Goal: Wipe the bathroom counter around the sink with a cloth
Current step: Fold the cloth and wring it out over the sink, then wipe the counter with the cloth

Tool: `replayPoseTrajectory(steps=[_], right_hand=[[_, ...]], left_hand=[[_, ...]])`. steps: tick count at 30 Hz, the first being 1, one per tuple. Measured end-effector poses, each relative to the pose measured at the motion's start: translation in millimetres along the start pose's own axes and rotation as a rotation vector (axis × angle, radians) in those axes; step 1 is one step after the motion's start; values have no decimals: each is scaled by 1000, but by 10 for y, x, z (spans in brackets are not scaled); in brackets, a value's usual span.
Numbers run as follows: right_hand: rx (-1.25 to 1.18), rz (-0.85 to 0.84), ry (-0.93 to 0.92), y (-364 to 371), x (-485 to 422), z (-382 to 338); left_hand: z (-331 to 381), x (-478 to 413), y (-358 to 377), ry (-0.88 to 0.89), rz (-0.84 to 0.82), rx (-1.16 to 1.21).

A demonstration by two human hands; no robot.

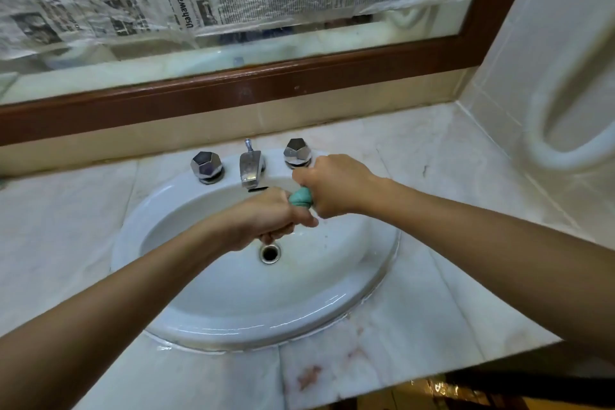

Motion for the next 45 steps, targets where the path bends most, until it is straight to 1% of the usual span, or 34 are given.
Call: replayPoseTrajectory(steps=[2, 3, 4, 7, 9, 11, 13, 15, 16, 17, 19, 20, 21, 23, 24, 25, 26, 27, 28, 29, 30, 32, 34, 36, 38, 42, 45], right_hand=[[-199, -223, 236, 13, 152, 19], [-324, -264, 316, 37, 241, 16], [-445, -275, 388, 67, 342, 13], [-821, -287, 617, 199, 733, 5], [-1143, -303, 717, 247, 1038, -47], [-1425, -285, 798, 287, 1350, -63], [-1686, -248, 895, 358, 1671, -54], [-1902, -148, 990, 439, 1966, -50], [-1968, -49, 1047, 477, 2122, -28], [-1988, 72, 1115, 492, 2274, 9], [-1903, 314, 1289, 504, 2617, 158], [-1770, 391, 1374, 486, 2783, 255], [-1577, 439, 1451, 472, 2943, 383], [-1099, 462, 1564, 442, 3194, 660], [-839, 422, 1572, 438, 3264, 793], [-562, 330, 1531, 459, 3303, 912], [-319, 205, 1453, 518, 3329, 1003], [-161, 103, 1365, 587, 3335, 1064], [-97, 6, 1288, 691, 3358, 1122], [-93, -71, 1224, 775, 3372, 1163], [-118, -108, 1173, 846, 3378, 1186], [-179, -94, 1110, 954, 3366, 1243], [-217, -95, 1096, 1063, 3352, 1327], [-162, -104, 1080, 1165, 3296, 1427], [-97, -99, 1103, 1251, 3204, 1650], [-23, -97, 1189, 1284, 2818, 2501], [-16, -77, 1199, 1384, 2308, 3128]], left_hand=[[15, -13, 0, 64, 26, -192], [19, -16, 33, 92, 20, -256], [8, -30, 80, 128, 27, -333], [-15, -88, 264, 326, 194, -733], [-28, -147, 418, 482, 234, -794], [-29, -204, 575, 669, 275, -807], [4, -231, 775, 848, 350, -861], [38, -249, 1021, 908, 361, -846], [38, -286, 1162, 902, 349, -817], [30, -325, 1284, 851, 320, -774], [-11, -450, 1461, 714, 300, -665], [-39, -528, 1525, 644, 290, -621], [-58, -606, 1574, 598, 289, -592], [-29, -758, 1628, 539, 316, -549], [11, -848, 1633, 508, 338, -526], [63, -935, 1635, 478, 366, -520], [113, -1023, 1643, 448, 397, -529], [153, -1099, 1653, 416, 428, -548], [179, -1164, 1666, 385, 456, -571], [197, -1203, 1683, 356, 474, -595], [200, -1224, 1703, 337, 483, -623], [164, -1240, 1753, 322, 501, -686], [138, -1248, 1776, 322, 526, -713], [129, -1285, 1777, 321, 545, -728], [112, -1340, 1770, 329, 540, -777], [103, -1389, 1776, 389, 537, -826], [159, -1347, 1750, 392, 577, -710]])
Point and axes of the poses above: each hand's wrist, its own x-axis away from the middle knuckle, its own y-axis out of the palm, z = x × y, the point moved 3 cm from there along -x, towards the middle knuckle, and after that the axes turned 5 degrees about -y, right-handed, at the moved point
